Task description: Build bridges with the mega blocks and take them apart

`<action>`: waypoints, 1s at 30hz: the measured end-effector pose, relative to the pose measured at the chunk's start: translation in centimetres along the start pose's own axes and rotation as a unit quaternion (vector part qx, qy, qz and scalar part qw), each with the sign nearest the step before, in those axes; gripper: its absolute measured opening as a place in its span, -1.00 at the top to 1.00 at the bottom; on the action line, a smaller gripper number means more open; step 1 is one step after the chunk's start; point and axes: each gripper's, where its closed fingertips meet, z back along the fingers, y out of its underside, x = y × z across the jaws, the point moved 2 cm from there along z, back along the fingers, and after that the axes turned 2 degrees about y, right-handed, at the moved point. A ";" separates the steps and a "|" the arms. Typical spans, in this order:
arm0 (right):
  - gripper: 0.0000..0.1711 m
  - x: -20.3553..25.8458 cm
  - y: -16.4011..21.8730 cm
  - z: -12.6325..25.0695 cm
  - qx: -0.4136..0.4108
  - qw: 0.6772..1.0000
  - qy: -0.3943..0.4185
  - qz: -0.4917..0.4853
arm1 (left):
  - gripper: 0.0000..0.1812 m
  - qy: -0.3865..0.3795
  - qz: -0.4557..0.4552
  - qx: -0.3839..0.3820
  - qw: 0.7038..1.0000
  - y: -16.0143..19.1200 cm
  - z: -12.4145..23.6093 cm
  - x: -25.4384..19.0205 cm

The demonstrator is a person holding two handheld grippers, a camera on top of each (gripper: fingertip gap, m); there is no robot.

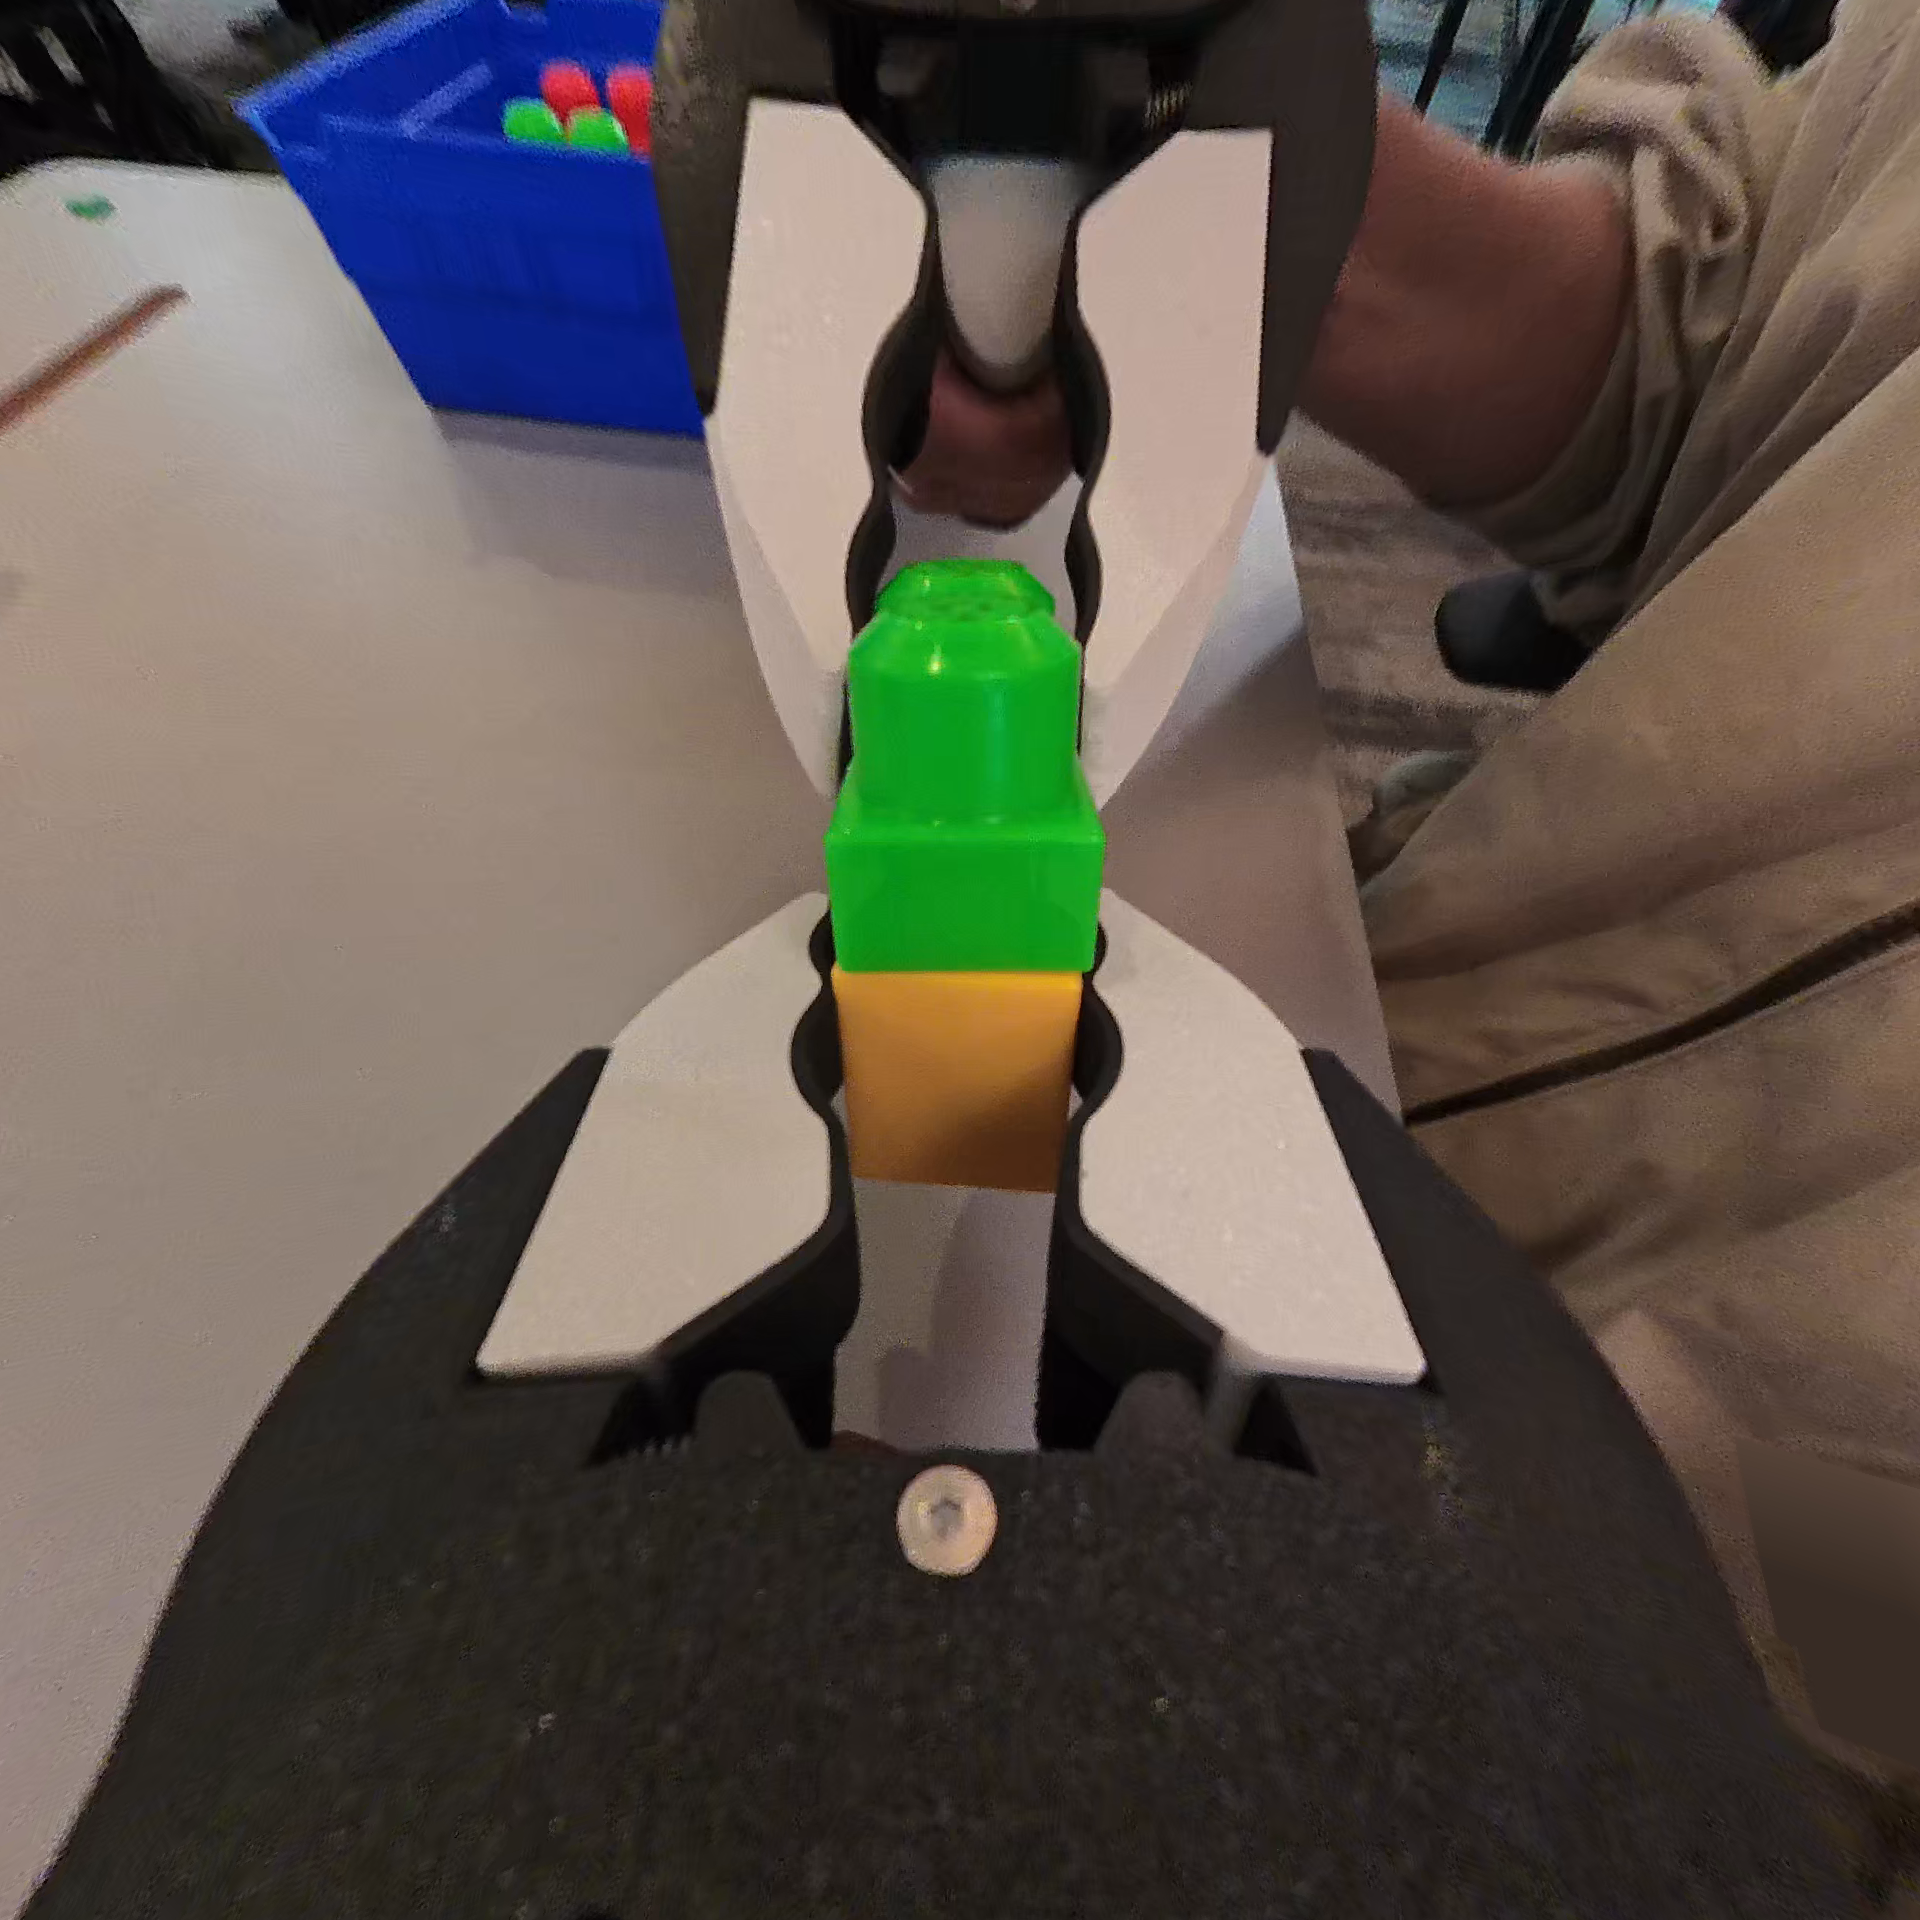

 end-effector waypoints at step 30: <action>0.59 2.3 -0.8 1.1 -0.157 0.987 -0.031 -0.033 | 0.55 0.018 -0.009 -0.224 0.974 -4.3 1.9 -2.2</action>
